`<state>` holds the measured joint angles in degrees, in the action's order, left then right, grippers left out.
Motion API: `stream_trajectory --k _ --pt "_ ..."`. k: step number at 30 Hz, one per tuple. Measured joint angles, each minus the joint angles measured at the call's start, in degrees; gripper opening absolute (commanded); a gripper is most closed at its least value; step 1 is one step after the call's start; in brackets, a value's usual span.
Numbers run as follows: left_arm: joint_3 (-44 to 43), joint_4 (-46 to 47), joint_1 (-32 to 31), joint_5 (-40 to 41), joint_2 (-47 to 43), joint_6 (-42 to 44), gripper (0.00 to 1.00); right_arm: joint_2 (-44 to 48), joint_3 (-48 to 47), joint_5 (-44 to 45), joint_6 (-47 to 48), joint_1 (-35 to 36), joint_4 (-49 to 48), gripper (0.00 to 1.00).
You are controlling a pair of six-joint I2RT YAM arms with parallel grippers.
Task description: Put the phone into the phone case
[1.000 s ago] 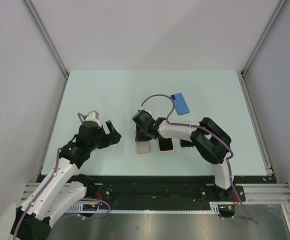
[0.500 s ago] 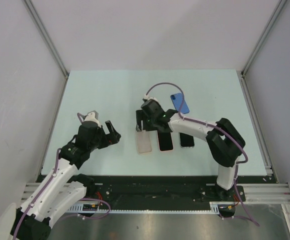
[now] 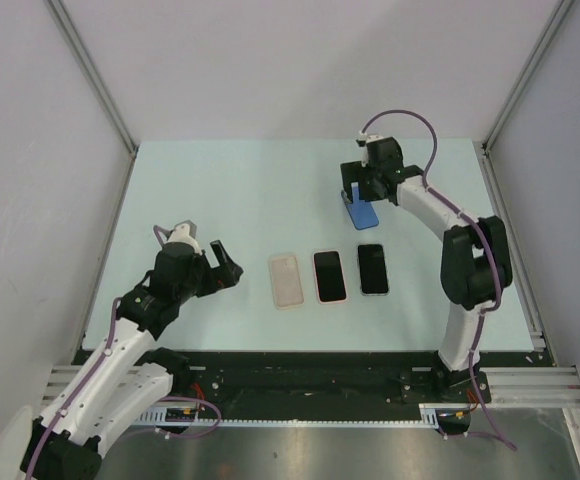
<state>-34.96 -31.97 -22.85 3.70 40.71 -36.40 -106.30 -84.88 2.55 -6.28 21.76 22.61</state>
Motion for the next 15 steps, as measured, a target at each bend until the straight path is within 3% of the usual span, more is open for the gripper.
stream_trajectory --k 5,10,15 --pt "0.33 0.98 0.00 -0.96 0.28 0.00 1.00 -10.62 -9.07 -4.96 6.34 -5.44 4.15 1.00" --pt "0.44 1.22 0.00 -1.20 1.38 0.35 1.00 -20.31 -18.27 -5.68 10.67 -5.84 9.77 1.00" --pt "0.44 1.40 -0.02 -1.33 1.88 0.48 1.00 -24.22 -22.64 -6.71 12.72 -5.62 12.94 0.99"
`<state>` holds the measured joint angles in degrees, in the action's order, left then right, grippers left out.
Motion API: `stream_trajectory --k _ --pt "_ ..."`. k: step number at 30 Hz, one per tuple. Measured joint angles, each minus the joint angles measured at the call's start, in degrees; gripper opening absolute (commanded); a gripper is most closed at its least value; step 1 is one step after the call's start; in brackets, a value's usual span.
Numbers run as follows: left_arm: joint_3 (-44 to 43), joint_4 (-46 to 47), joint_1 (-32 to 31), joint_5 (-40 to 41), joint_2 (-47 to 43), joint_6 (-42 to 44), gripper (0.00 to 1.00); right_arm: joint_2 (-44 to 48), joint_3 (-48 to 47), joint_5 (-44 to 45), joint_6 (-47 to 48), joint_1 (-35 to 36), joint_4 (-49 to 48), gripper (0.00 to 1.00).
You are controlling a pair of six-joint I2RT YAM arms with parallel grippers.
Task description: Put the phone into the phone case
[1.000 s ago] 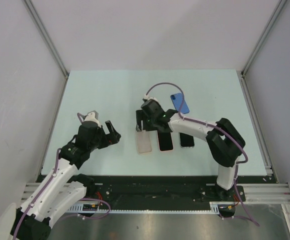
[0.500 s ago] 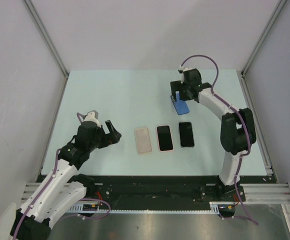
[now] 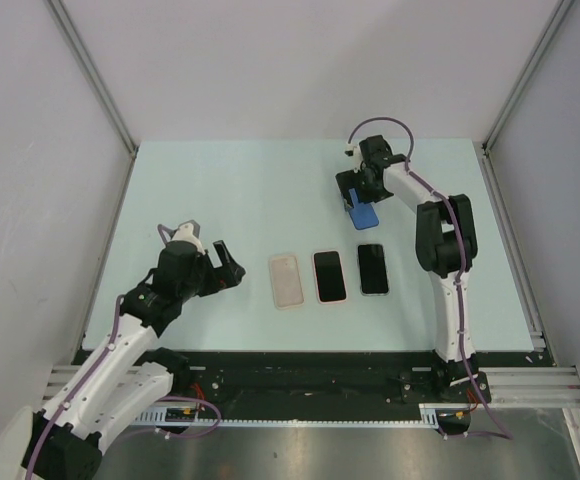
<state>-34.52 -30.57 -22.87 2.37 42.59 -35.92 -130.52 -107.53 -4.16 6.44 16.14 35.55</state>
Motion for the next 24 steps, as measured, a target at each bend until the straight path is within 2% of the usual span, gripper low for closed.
stream_trajectory --k 17,24 --pt "0.00 0.48 0.02 -0.11 1.46 0.42 1.00 -2.56 -1.68 0.83 2.38 0.11 2.23 0.87" --pt "0.07 0.87 0.02 -0.07 1.49 0.35 1.00 -2.67 -1.79 0.87 2.45 0.07 2.23 0.71"
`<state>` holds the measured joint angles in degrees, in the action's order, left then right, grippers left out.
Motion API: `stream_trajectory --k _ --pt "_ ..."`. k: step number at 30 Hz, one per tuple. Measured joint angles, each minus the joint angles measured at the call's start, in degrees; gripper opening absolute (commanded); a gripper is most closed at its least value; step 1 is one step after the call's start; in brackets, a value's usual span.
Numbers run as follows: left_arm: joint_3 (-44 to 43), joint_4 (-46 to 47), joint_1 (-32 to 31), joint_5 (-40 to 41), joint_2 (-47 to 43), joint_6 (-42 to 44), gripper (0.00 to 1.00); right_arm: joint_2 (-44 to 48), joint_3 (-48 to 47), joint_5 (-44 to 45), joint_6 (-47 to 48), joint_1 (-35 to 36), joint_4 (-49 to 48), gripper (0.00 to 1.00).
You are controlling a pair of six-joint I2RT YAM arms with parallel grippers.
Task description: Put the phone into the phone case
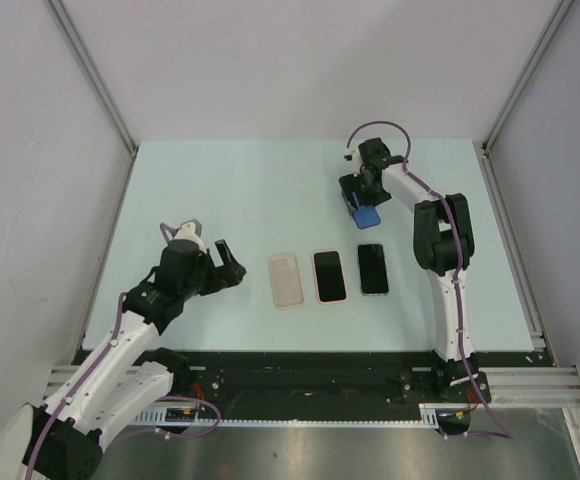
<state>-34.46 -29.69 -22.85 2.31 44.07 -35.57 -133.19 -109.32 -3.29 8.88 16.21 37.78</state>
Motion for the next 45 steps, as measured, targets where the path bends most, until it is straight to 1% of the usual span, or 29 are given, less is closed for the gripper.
stream_trajectory --k 3,7,9,12,16,19,23,26,27,28,31,35,38,41,45 --pt "0.35 0.81 0.00 -0.11 0.11 -0.17 1.00 0.00 0.00 -0.26 -0.09 0.13 -0.02 0.64" --pt "0.98 1.31 0.00 -1.01 0.55 -0.48 0.99 0.00 0.00 -0.20 -0.35 0.35 -0.13 0.59" --pt "0.98 1.40 0.00 -1.42 0.85 -0.57 0.99 0.00 0.00 -0.22 -0.85 0.46 -0.22 0.55" --pt "0.98 1.81 0.11 -2.82 1.01 -0.98 0.98 0.48 0.94 -1.20 -2.80 0.59 -1.68 0.52" --pt "0.98 2.43 1.05 -6.05 1.09 -1.81 0.96 3.17 5.90 -5.95 -6.05 0.61 -6.45 0.48" --pt "0.98 2.78 2.99 -8.70 1.36 -2.08 0.92 5.49 10.12 -10.56 -8.66 0.68 -9.92 0.45" --pt "0.85 4.28 7.65 -13.25 2.64 -2.23 0.88 8.72 16.63 -17.46 -12.37 1.22 -15.50 0.42" --pt "-0.15 5.92 11.74 -17.88 5.86 -2.78 0.85 11.80 22.27 -21.88 -14.82 2.51 -18.51 0.42" --pt "-0.61 6.64 12.76 -19.39 7.08 -3.04 0.83 12.79 23.74 -23.06 -15.30 3.19 -19.06 0.42" --pt "-1.25 7.32 13.53 -20.81 8.44 -3.32 0.80 13.81 24.94 -24.02 -15.74 3.98 -19.41 0.41" --pt "-3.78 9.53 14.40 -24.92 12.39 -4.09 0.74 17.16 27.32 -25.70 -16.06 6.97 -20.11 0.41" --pt "-8.33 12.55 14.40 -30.23 17.94 -5.46 0.73 23.41 30.71 -25.92 -15.93 13.46 -21.73 0.41" --pt "-10.73 14.38 14.43 -32.52 20.98 -6.12 0.71 27.65 33.38 -26.10 -16.02 18.75 -23.10 0.41" --pt "-11.15 15.82 14.43 -34.49 22.97 -6.95 0.69 29.88 34.62 -26.01 -16.26 23.76 -23.43 0.40" --pt "-11.04 16.90 14.43 -36.30 25.07 -7.96 0.64 31.23 35.78 -25.94 -16.94 27.15 -23.80 0.40"
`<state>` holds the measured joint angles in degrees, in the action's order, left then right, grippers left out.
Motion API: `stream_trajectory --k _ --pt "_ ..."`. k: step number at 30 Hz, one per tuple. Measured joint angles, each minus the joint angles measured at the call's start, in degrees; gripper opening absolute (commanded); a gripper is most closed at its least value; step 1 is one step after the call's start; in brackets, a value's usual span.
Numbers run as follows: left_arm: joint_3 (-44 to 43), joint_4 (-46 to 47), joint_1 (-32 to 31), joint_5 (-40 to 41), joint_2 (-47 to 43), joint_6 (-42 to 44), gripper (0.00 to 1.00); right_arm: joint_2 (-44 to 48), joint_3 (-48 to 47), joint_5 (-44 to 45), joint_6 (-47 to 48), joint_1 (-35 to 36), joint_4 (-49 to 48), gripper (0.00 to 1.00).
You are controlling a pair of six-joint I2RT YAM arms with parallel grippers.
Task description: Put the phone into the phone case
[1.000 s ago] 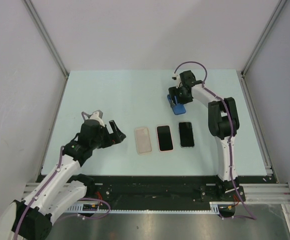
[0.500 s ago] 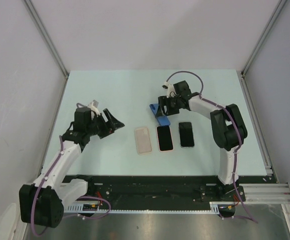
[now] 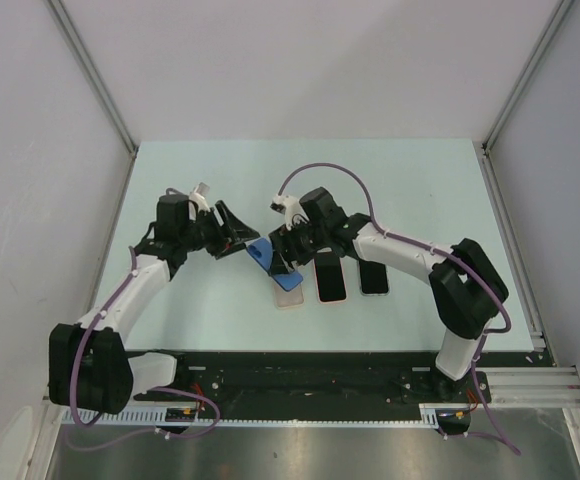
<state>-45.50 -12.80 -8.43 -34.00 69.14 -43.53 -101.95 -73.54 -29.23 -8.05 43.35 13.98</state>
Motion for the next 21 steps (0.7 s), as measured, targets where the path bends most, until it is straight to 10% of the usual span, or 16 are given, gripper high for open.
stream_trajectory --k 11,21 --pt "1.16 -0.90 0.00 -0.66 0.28 1.07 0.72 1.88 0.46 1.11 -1.42 3.67 -1.11 0.39" --pt "1.49 -1.62 0.00 -1.20 0.28 1.92 0.28 2.03 0.46 3.39 -1.42 4.04 -1.07 0.43"
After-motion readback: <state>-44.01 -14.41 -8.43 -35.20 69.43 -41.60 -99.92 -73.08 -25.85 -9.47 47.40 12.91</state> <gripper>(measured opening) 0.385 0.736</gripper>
